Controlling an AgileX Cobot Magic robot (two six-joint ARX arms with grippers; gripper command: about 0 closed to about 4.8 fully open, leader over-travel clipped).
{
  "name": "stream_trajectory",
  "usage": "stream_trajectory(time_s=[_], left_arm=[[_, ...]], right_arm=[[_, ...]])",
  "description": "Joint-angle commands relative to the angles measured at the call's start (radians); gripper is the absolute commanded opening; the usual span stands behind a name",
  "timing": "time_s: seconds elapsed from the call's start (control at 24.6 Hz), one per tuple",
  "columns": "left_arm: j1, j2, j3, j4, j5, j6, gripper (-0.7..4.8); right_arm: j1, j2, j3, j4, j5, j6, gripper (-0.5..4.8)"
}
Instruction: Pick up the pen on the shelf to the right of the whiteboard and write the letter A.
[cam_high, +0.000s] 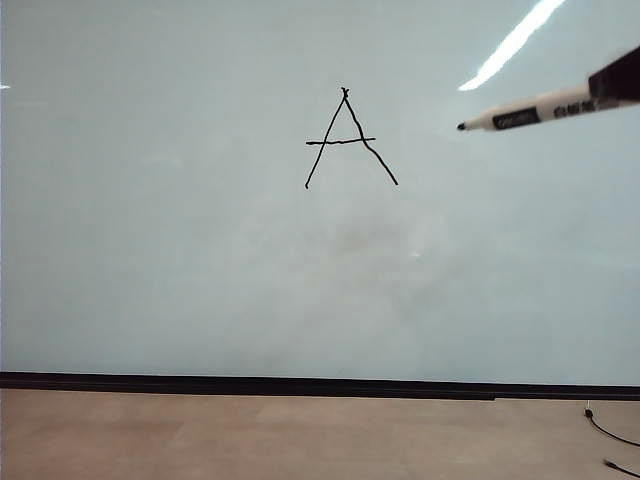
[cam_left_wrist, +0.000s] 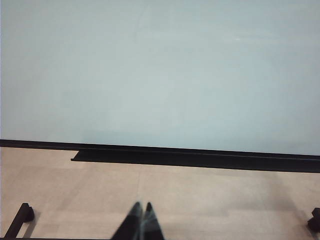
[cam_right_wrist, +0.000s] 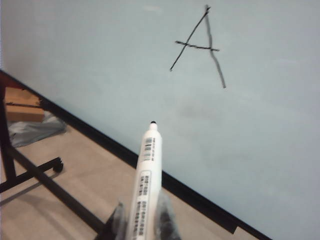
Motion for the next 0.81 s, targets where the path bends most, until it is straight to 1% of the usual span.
stream_trajectory(time_s=[0.04, 0.16, 0.32, 0.37, 0.45, 0.49, 0.61, 0.81], left_arm=[[0.000, 0.000, 0.002, 0.008, 0.000, 0.005, -0.04], [0.000, 0.000, 0.002, 0.008, 0.000, 0.004, -0.04], [0.000, 0.000, 0.002, 0.008, 0.001, 0.004, -0.05], [0.000, 0.000, 0.002, 0.008, 0.000, 0.004, -0.04], [0.000, 0.000, 0.002, 0.008, 0.001, 0.005, -0.05], [0.000, 0.000, 0.002, 0.008, 0.000, 0.005, -0.05], [0.000, 0.000, 0.002, 0.008, 0.000, 0.005, -0.05], [0.000, 0.000, 0.002, 0.008, 0.000, 0.005, -0.05]], right_arm=[[0.001, -0.001, -0.027, 0.018, -0.023, 0.008, -0.05], [0.000, -0.001, -0.069, 0.053, -0.032, 0.016, -0.05], [-0.001, -0.001, -0.073, 0.031, -0.045, 0.020, -0.05], [-0.004, -0.001, -0.073, 0.026, -0.040, 0.010, -0.05], [-0.034, -0.001, -0.073, 0.018, 0.025, -0.001, -0.05], [-0.072, -0.001, -0.073, 0.007, 0.060, -0.001, -0.05], [-0.159, -0.001, -0.073, 0.000, 0.058, -0.001, -0.05], [-0.352, -0.001, -0.073, 0.011, -0.078, 0.003, -0.05]])
